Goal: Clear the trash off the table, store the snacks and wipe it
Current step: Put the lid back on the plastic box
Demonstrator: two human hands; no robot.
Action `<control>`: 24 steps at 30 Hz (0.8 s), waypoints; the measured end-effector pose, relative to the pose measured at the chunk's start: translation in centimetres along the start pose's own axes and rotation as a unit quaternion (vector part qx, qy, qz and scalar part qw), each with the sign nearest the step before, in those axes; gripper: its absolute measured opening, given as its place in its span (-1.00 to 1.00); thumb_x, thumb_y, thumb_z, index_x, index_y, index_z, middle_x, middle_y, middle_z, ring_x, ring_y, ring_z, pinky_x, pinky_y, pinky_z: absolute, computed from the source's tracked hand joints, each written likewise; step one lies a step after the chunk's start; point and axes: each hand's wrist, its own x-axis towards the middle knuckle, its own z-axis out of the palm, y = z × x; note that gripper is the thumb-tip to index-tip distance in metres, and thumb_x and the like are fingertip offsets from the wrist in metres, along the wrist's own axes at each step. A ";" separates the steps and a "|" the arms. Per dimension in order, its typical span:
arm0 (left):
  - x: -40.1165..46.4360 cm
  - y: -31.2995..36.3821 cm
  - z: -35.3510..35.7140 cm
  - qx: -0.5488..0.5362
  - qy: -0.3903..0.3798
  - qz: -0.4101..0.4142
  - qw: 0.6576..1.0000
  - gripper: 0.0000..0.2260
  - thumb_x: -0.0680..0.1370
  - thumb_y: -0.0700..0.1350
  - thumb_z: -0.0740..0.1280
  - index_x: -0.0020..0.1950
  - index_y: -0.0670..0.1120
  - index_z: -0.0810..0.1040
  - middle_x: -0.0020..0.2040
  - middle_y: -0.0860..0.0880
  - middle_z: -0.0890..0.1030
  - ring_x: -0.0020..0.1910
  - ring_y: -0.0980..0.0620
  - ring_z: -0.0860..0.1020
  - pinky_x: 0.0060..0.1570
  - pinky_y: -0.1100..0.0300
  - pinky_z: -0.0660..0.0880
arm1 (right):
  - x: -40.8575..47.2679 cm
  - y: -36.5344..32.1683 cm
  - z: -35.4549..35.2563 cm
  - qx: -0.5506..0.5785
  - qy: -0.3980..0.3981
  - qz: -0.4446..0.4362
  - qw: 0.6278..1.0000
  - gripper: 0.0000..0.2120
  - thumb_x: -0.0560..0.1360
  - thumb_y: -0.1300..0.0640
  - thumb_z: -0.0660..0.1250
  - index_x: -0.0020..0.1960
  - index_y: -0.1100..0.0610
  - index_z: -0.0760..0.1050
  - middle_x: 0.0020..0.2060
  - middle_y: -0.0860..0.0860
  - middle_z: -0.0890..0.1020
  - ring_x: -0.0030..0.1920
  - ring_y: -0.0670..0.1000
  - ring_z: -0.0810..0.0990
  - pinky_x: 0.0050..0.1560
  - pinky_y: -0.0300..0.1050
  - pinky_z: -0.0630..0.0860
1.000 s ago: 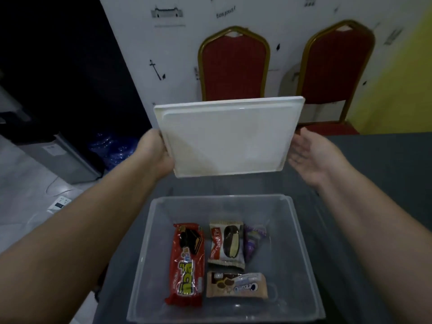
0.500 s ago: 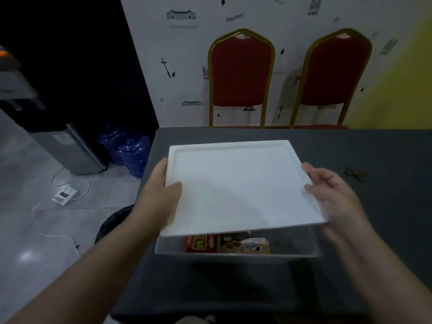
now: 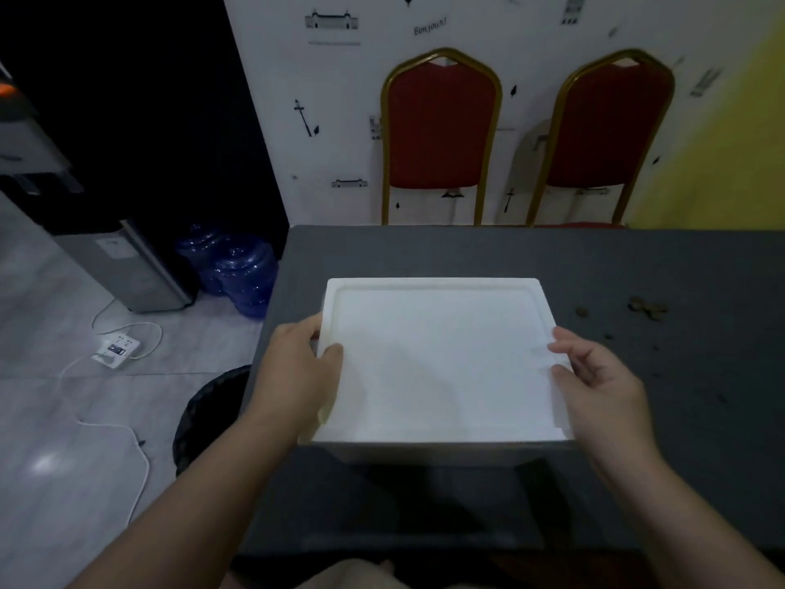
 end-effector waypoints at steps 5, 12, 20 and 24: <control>0.2 0.6 -0.3 0.055 -0.002 0.023 0.998 -0.70 0.53 -0.11 0.30 0.27 0.02 0.50 0.02 0.07 0.50 -0.13 0.10 0.49 -0.14 0.21 0.42 | 0.2 0.6 -0.4 -0.030 -0.011 -0.006 0.999 -0.68 0.52 0.41 0.21 -0.14 0.02 0.55 0.17 -0.20 0.51 0.12 -0.22 0.52 0.09 -0.29 0.40; 0.5 1.1 -0.9 0.068 -0.026 0.004 0.997 -0.69 0.53 -0.16 0.32 0.27 -0.03 0.49 -0.01 0.07 0.54 -0.11 0.05 0.52 -0.11 0.19 0.47 | 0.7 0.5 -0.6 -0.091 -0.027 -0.007 0.995 -0.62 0.52 0.38 0.21 -0.09 -0.11 0.54 0.27 -0.21 0.46 0.24 -0.12 0.47 0.17 -0.21 0.36; 1.5 0.8 -1.2 0.066 -0.047 -0.044 0.996 -0.67 0.49 -0.14 0.39 0.23 -0.03 0.45 -0.02 0.12 0.49 -0.10 0.09 0.48 -0.08 0.17 0.42 | 0.7 -0.1 -0.5 -0.132 -0.036 -0.014 0.991 -0.63 0.52 0.37 0.20 -0.01 -0.11 0.51 0.24 -0.19 0.49 0.24 -0.14 0.46 0.17 -0.26 0.33; 2.2 0.7 -1.3 0.069 -0.069 -0.065 0.993 -0.64 0.45 -0.13 0.44 0.21 -0.03 0.43 -0.01 0.07 0.52 -0.09 0.06 0.51 -0.11 0.17 0.44 | 0.6 -0.1 -0.4 -0.150 -0.044 -0.017 0.988 -0.62 0.52 0.36 0.21 -0.04 -0.14 0.50 0.22 -0.22 0.48 0.26 -0.14 0.45 0.22 -0.23 0.35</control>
